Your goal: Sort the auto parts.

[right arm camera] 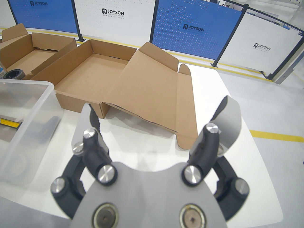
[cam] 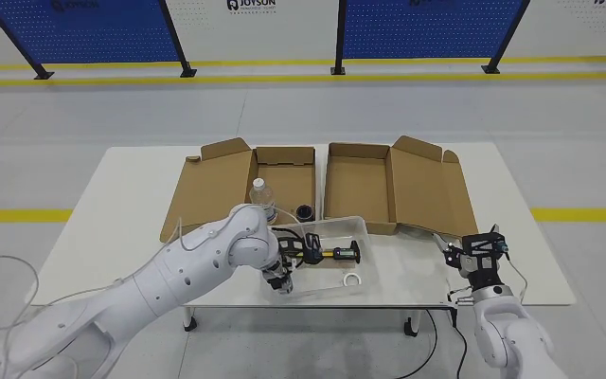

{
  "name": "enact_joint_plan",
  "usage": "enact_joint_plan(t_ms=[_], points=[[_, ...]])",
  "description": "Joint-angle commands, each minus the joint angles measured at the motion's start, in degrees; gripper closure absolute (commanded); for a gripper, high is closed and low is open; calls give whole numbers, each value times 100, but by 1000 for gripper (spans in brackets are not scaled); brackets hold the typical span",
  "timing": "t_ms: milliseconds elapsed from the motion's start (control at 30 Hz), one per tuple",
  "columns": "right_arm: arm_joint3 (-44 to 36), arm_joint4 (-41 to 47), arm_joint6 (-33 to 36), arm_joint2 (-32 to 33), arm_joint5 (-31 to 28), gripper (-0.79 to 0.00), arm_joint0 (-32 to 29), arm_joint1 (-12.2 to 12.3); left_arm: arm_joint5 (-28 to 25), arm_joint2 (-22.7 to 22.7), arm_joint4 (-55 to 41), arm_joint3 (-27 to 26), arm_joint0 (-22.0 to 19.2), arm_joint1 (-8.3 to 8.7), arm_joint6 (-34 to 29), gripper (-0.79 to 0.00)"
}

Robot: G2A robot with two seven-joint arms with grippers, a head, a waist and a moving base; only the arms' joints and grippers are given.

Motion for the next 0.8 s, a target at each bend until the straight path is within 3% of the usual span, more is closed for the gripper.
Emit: enact_joint_plan(t_ms=[0,433,767], points=[[0,0,0,0,0,-785,0,0,9,-56,19,-36,9,19,14,0],[0,0,0,0,0,-785,0,0,113,-701,68,-556,47,242,203,0],[0,0,0,0,0,-785,0,0,2,-1130,-84,-1135,177,430,-5,0]])
